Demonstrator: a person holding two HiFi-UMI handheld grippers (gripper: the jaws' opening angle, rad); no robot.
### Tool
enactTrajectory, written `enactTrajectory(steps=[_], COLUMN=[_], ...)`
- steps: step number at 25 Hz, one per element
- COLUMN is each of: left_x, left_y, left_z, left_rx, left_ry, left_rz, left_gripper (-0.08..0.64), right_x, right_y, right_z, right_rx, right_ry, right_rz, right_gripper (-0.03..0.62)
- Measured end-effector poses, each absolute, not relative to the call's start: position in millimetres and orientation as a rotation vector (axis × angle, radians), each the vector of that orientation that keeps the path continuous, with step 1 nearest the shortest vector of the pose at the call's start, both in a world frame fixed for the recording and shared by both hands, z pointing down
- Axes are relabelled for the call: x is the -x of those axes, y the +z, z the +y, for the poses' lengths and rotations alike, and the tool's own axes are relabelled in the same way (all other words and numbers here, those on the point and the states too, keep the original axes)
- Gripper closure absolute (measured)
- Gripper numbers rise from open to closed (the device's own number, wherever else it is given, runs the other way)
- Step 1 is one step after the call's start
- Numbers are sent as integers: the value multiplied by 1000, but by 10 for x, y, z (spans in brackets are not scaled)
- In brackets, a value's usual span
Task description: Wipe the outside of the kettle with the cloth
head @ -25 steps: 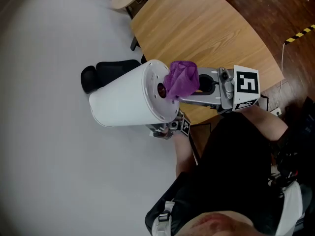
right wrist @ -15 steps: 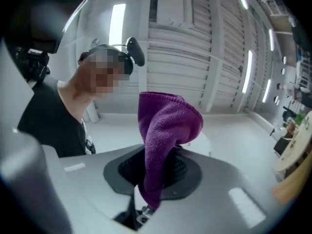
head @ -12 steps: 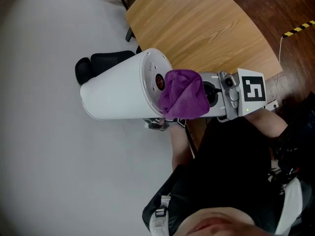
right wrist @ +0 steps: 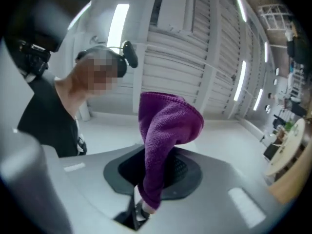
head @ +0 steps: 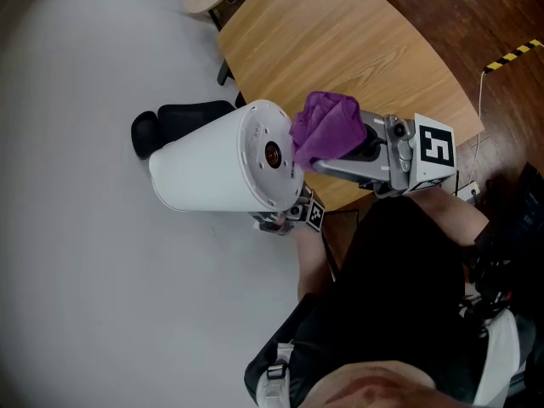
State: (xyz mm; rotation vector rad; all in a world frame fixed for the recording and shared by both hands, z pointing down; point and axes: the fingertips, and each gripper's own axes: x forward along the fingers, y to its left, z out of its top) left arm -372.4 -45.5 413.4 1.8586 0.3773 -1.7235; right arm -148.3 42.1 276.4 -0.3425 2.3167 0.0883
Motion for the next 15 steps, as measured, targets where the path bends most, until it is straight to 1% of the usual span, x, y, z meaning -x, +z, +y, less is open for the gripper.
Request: enactTrajectory(steps=[2,4,6,8,10,13,15], left_x=[3707,3688,3680,3688,3708,3707,3655], left_y=[4136,4149,4168,4187,4203,4204,4182], left_z=[-446,-436,-446,-473,-478,-458,-430], left_rx=[-1854,-1845,-1837,-1832,-1819,-1814,-1814], left_ry=[-1713,-1708,-1710,-1721,-1724,-1720,-1713], left_rz=[388,405,410,398,392,402,419], left_gripper=[506,506,506,506,508,506,506], right_x=[1726,1896,1807,1549,1402,1631,1787], right_y=[2792,2917,2890,2697,2520,2457,2546], right_z=[637,636,377,72,96,520,579], right_rx=[261,292,420,544,520,376,375], right_ry=[100,94,47,128,203,342,429], right_rz=[2469,2624,2588,2442,2354,2453,2553], right_gripper=[529,528,529,529,529,529,529])
